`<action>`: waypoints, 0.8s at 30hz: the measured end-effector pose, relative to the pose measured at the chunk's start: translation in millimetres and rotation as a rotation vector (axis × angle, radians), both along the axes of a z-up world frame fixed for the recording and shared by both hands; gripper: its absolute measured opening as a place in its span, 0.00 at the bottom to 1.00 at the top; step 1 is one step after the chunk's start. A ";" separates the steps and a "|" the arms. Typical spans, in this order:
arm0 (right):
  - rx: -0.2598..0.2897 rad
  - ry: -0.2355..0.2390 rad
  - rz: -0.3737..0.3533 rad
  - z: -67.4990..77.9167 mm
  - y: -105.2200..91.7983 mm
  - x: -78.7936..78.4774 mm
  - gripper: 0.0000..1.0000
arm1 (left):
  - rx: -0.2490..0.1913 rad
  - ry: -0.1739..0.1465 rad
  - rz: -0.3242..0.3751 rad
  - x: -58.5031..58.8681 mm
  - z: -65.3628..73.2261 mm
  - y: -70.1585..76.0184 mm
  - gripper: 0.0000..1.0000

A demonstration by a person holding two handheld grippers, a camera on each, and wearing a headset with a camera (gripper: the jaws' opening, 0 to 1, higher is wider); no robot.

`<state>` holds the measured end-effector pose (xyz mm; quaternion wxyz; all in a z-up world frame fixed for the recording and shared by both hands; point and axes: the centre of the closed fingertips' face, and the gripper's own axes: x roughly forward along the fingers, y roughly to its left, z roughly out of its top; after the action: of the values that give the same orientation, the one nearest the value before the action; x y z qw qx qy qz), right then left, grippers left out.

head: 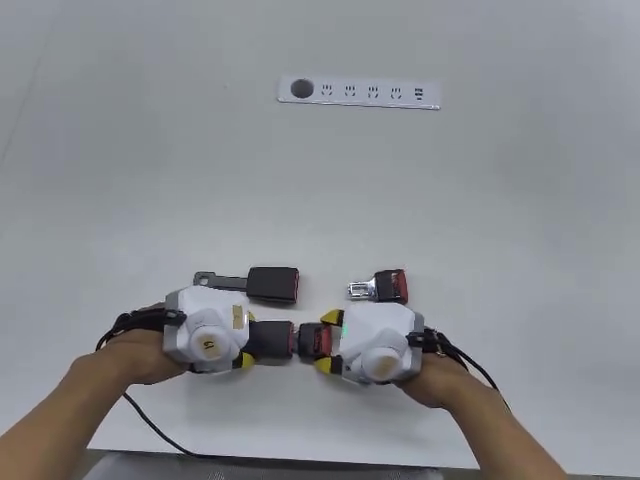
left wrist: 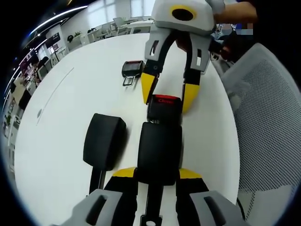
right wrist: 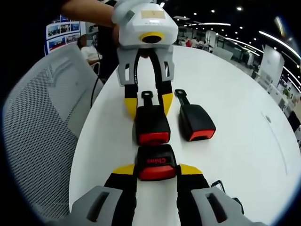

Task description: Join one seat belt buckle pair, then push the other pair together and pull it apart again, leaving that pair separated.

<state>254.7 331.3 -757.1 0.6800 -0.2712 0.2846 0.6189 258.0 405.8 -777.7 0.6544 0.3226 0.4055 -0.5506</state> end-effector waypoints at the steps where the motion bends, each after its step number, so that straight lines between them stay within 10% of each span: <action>1: 0.002 0.001 -0.001 0.2 -0.4 -0.1 0.28 | -0.002 -0.004 -0.005 -0.6 -0.1 0.1 0.31; 24: -0.002 0.009 0.022 -7.6 -13.9 0.5 0.28 | -0.005 0.016 -0.040 -1.7 1.0 -3.5 0.31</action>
<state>255.2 317.4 -764.7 0.6715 -0.2721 0.2856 0.6272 256.3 402.2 -776.6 0.6409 0.3246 0.4028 -0.5671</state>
